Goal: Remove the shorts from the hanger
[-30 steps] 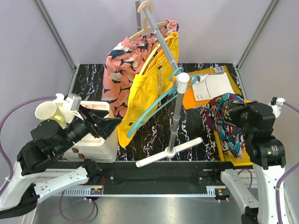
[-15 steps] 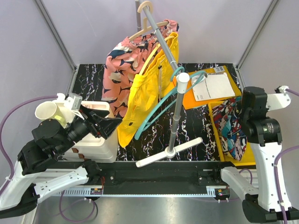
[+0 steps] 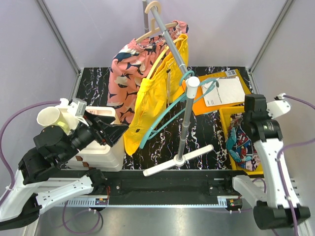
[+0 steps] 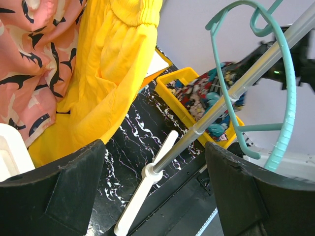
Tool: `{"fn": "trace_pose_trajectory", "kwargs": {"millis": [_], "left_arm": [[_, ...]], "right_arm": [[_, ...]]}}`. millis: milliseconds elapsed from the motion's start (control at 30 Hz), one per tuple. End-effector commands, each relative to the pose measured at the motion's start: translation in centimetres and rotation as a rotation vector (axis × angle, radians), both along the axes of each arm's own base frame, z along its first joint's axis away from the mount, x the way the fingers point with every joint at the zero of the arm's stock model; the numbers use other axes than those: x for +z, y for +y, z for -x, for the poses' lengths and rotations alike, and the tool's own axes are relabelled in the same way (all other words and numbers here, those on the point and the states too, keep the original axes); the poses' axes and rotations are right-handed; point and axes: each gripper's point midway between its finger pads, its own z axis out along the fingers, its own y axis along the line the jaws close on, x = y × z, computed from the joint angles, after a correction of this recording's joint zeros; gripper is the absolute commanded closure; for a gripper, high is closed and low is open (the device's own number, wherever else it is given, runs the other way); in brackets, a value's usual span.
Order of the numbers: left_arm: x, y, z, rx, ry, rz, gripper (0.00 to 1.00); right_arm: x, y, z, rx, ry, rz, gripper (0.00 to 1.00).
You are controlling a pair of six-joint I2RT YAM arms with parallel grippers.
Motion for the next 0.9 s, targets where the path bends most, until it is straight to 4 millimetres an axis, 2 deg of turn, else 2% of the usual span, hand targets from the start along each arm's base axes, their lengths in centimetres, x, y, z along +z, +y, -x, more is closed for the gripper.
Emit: {"fn": "trace_pose_trajectory", "kwargs": {"millis": [0, 33, 67, 133, 167, 267, 300, 367, 400, 467, 500, 533, 600, 633, 733, 767, 833, 867], "left_arm": [[2.3, 0.6, 0.9, -0.021, -0.043, 0.061, 0.14], [2.3, 0.7, 1.0, -0.021, -0.042, 0.059, 0.14], [2.4, 0.8, 1.1, -0.022, -0.041, 0.064, 0.14], [2.5, 1.2, 1.3, -0.019, -0.040, 0.072, 0.14], [2.4, 1.2, 1.3, -0.018, -0.039, 0.071, 0.14], [2.5, 1.5, 1.4, -0.013, -0.040, 0.083, 0.14], [2.5, 1.5, 1.4, -0.013, -0.039, 0.084, 0.14], [2.7, 1.5, 1.6, -0.021, -0.040, 0.087, 0.14], [2.8, 1.4, 1.6, -0.024, -0.040, 0.087, 0.14], [2.8, 1.3, 1.7, -0.033, -0.039, 0.084, 0.14], [2.9, 1.3, 1.6, -0.031, -0.039, 0.084, 0.14], [2.9, 1.3, 1.7, -0.033, -0.041, 0.084, 0.14], [2.9, 1.2, 1.6, -0.033, -0.038, 0.083, 0.14], [2.9, 1.2, 1.7, -0.034, -0.037, 0.084, 0.14], [2.9, 1.3, 1.7, -0.034, -0.038, 0.085, 0.14], [2.8, 1.2, 1.7, -0.034, -0.034, 0.085, 0.13], [2.7, 1.2, 1.7, -0.031, -0.033, 0.086, 0.14], [2.5, 1.2, 1.6, -0.031, -0.030, 0.082, 0.13]], "right_arm": [[-3.4, 1.4, -4.8, 0.028, -0.031, -0.217, 1.00], [-5.1, 1.6, -5.8, 0.038, 0.015, -0.256, 1.00], [-5.7, 0.2, -6.0, -0.003, 0.027, -0.270, 1.00], [-7.5, -0.3, -6.7, -0.018, 0.064, -0.329, 1.00], [-8.2, -1.2, -6.7, -0.051, 0.057, -0.361, 1.00], [-10.6, -1.8, -7.1, -0.054, 0.061, -0.463, 1.00], [-11.1, -3.6, -6.6, -0.105, 0.057, -0.478, 0.99], [-13.0, -5.2, -6.1, -0.147, 0.089, -0.540, 0.98], [-13.5, -6.9, -5.5, -0.198, 0.084, -0.562, 0.98], [-14.5, -8.0, -5.6, -0.222, 0.114, -0.570, 0.93], [-14.8, -8.3, -5.7, -0.221, 0.128, -0.568, 0.89], [-15.4, -8.1, -5.8, -0.190, 0.173, -0.571, 0.79], [-15.2, -7.9, -5.9, -0.166, 0.207, -0.580, 0.71], [-15.3, -7.8, -5.7, -0.142, 0.233, -0.571, 0.58], [-13.9, -8.0, -4.4, -0.115, 0.289, -0.512, 0.34], [-13.4, -7.8, -3.6, -0.120, 0.313, -0.508, 0.21], [-11.7, -7.7, -2.4, -0.108, 0.312, -0.464, 0.02], [-11.1, -7.4, -1.7, -0.114, 0.316, -0.460, 0.00]]}}
